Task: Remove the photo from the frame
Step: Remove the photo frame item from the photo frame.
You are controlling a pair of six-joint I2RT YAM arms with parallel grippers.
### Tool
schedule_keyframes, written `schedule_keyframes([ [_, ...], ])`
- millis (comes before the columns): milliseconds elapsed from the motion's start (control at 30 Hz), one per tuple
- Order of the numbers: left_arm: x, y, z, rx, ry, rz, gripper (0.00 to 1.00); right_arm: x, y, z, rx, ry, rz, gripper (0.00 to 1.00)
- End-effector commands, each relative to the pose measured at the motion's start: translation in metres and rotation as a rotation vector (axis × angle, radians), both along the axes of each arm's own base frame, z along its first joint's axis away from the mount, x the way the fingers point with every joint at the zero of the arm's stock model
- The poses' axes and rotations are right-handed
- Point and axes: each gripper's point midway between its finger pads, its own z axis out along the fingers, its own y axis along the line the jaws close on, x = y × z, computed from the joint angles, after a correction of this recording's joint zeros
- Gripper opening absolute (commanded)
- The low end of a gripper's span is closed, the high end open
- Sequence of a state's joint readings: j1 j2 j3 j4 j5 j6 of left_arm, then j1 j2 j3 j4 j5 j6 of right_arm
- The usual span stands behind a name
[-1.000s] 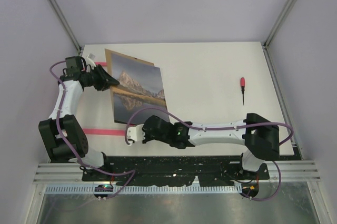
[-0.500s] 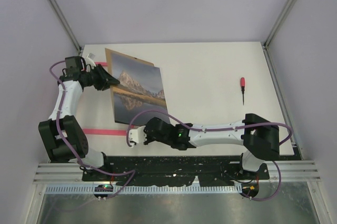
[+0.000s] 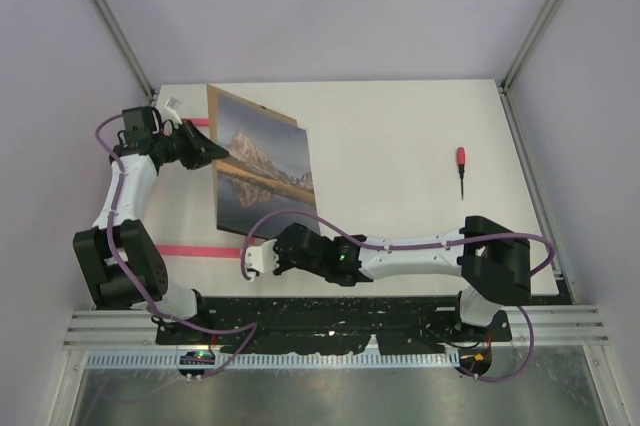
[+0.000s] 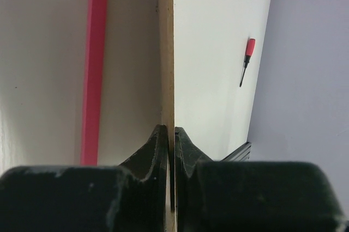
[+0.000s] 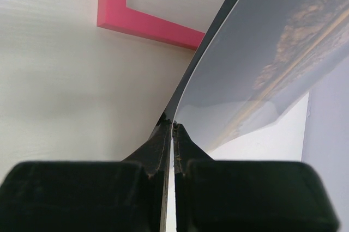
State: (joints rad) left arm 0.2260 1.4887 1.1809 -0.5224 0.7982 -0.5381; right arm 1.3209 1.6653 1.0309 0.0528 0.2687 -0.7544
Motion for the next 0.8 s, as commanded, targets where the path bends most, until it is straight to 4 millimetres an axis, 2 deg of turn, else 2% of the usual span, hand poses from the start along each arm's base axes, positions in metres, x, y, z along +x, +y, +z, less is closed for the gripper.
schedule_keyframes([
  [0, -0.001, -0.012, 0.038, -0.079, -0.127, -0.064, 0.10, 0.000, 0.006, 0.008, 0.041, -0.010, 0.013, 0.08],
  [400, -0.004, -0.020, 0.051, -0.149, -0.160, -0.091, 0.10, 0.004, 0.003, 0.004, 0.033, -0.009, 0.008, 0.08],
  [600, -0.005, -0.023, 0.056, -0.170, -0.172, -0.102, 0.06, 0.008, 0.004, 0.006, 0.031, -0.021, -0.011, 0.09],
  [633, -0.005, -0.023, 0.057, -0.173, -0.174, -0.102, 0.05, 0.009, 0.005, 0.006, 0.033, -0.022, -0.016, 0.15],
  [667, -0.006, -0.023, 0.059, -0.174, -0.178, -0.103, 0.04, 0.010, 0.005, 0.007, 0.032, -0.025, -0.020, 0.30],
  [733, -0.007, -0.024, 0.061, -0.177, -0.184, -0.106, 0.03, 0.009, 0.006, 0.011, 0.047, -0.007, -0.022, 0.46],
  [767, -0.007, -0.024, 0.062, -0.178, -0.184, -0.107, 0.03, 0.009, 0.005, 0.011, 0.040, 0.010, -0.023, 0.50],
])
